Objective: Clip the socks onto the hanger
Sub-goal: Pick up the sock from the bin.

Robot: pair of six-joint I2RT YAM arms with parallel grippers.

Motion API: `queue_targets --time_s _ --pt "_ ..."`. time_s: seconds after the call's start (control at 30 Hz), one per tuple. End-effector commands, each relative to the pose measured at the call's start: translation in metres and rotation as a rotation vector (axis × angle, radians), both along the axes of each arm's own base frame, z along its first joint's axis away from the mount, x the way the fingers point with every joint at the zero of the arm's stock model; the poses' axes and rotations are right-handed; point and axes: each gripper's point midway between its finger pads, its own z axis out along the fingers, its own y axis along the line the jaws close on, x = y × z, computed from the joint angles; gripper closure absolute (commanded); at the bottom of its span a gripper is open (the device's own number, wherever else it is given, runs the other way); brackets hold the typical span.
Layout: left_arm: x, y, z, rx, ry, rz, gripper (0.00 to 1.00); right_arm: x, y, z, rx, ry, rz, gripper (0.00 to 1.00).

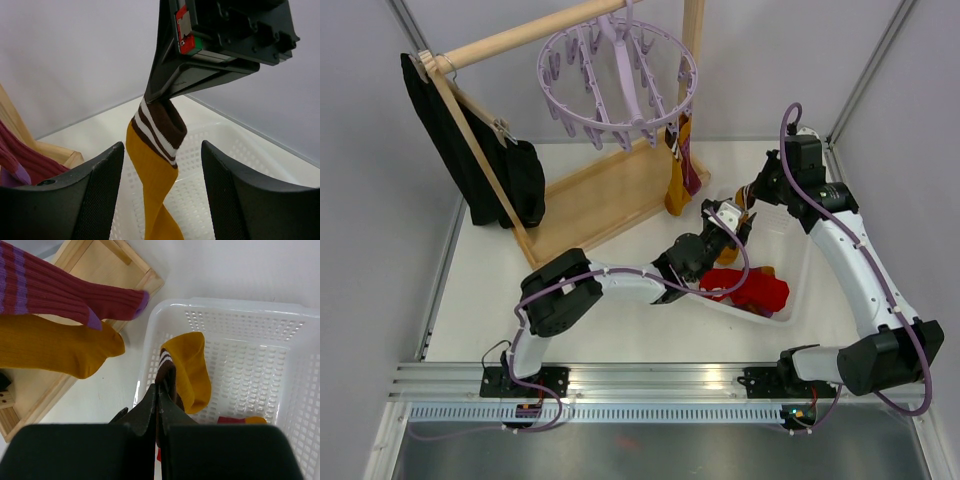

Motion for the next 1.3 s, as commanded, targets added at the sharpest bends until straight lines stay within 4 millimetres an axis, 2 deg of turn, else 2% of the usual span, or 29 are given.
queue_targets --time_s 0.0,0.13,0.5,0.77,1.27 --pt "0.011 -0.001 0.013 -0.031 -0.036 0.06 0.32 -0.003 0.0 0.03 0.021 -0.065 -0.001 1.0" --pt "0.013 -0.007 0.014 -0.039 -0.03 0.059 0.33 -0.004 -0.001 0.032 0.02 -0.07 0.0 1.0" --pt "0.017 -0.011 0.005 -0.024 -0.011 0.073 0.46 -0.006 -0.001 0.04 0.023 -0.085 0.002 1.0" --pt "0.022 -0.008 0.004 -0.037 -0.004 0.103 0.48 -0.007 -0.001 0.045 0.025 -0.09 0.008 1.0" --pt "0.025 0.004 0.02 -0.093 -0.017 0.158 0.48 -0.013 0.003 0.046 0.037 -0.091 0.027 1.0"
